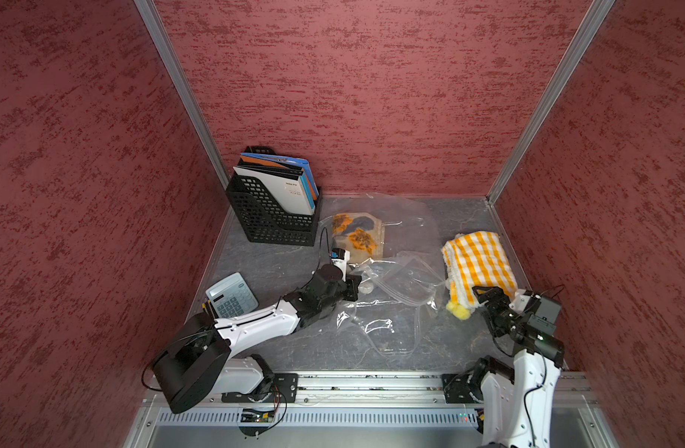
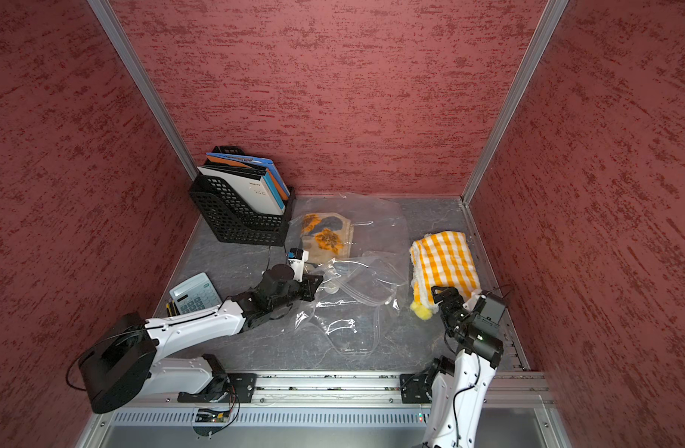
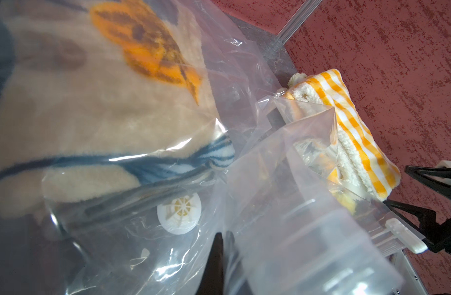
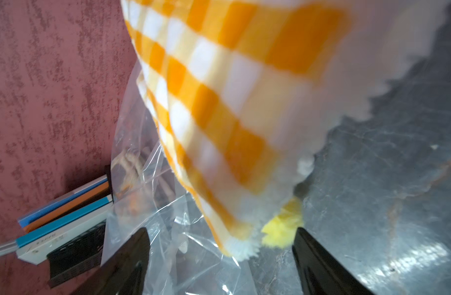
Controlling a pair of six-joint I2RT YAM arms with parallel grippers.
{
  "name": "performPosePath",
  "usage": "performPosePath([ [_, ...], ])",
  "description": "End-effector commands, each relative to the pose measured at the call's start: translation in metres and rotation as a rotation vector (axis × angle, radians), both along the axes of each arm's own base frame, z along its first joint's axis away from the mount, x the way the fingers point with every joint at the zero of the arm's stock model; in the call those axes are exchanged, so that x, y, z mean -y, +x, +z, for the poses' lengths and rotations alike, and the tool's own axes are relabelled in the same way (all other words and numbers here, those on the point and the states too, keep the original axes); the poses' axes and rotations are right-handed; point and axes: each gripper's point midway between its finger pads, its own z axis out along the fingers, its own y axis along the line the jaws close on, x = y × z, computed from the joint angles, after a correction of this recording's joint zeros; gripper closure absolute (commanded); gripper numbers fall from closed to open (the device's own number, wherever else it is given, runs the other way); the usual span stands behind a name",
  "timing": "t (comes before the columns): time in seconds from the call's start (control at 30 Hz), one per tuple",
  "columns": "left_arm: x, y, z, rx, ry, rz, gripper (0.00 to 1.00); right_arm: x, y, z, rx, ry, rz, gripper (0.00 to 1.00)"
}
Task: Take the blanket out of the vacuum bag
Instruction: Place the blanket at the center of the board.
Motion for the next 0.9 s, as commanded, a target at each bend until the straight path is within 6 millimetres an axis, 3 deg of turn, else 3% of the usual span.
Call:
performPosePath([
  [0.0, 0.005, -0.002, 0.013, 0.026, 0.015, -0.024, 1.00, -0.024, 0.005, 0.026, 0.093, 0.073, 0.105, 0.19],
  [0.07, 0.006, -0.004, 0.018, 0.041, 0.022, -0.033, 1.00, -0.034, 0.013, 0.047, 0.176, 0.099, 0.169, 0.26],
  [0.13, 0.007, -0.005, 0.027, 0.062, 0.016, -0.037, 1.00, -0.038, 0.022, 0.071, 0.259, 0.102, 0.210, 0.40],
  [0.23, 0.007, -0.003, 0.038, 0.078, 0.021, -0.030, 1.00, -0.022, 0.041, 0.101, 0.345, 0.039, 0.165, 0.67],
  [0.3, 0.011, -0.002, 0.043, 0.081, 0.026, -0.038, 1.00, -0.003, 0.062, 0.109, 0.381, 0.019, 0.095, 0.99],
  [0.33, 0.014, -0.003, 0.045, 0.079, 0.026, -0.045, 1.00, 0.007, 0.072, 0.107, 0.378, 0.005, 0.066, 1.00],
  [0.47, 0.024, -0.008, 0.040, 0.073, 0.067, -0.077, 1.00, 0.048, 0.109, 0.073, 0.287, -0.060, -0.027, 1.00],
  [0.6, 0.024, -0.010, 0.042, 0.078, 0.084, -0.081, 1.00, 0.091, 0.123, 0.032, 0.201, -0.108, -0.135, 1.00],
  [0.77, 0.023, -0.005, 0.046, 0.090, 0.119, -0.070, 1.00, 0.103, 0.135, -0.018, 0.132, -0.042, -0.157, 1.00],
  [0.87, 0.025, -0.003, 0.044, 0.084, 0.121, -0.066, 1.00, 0.104, 0.136, -0.033, 0.114, -0.016, -0.150, 1.00],
])
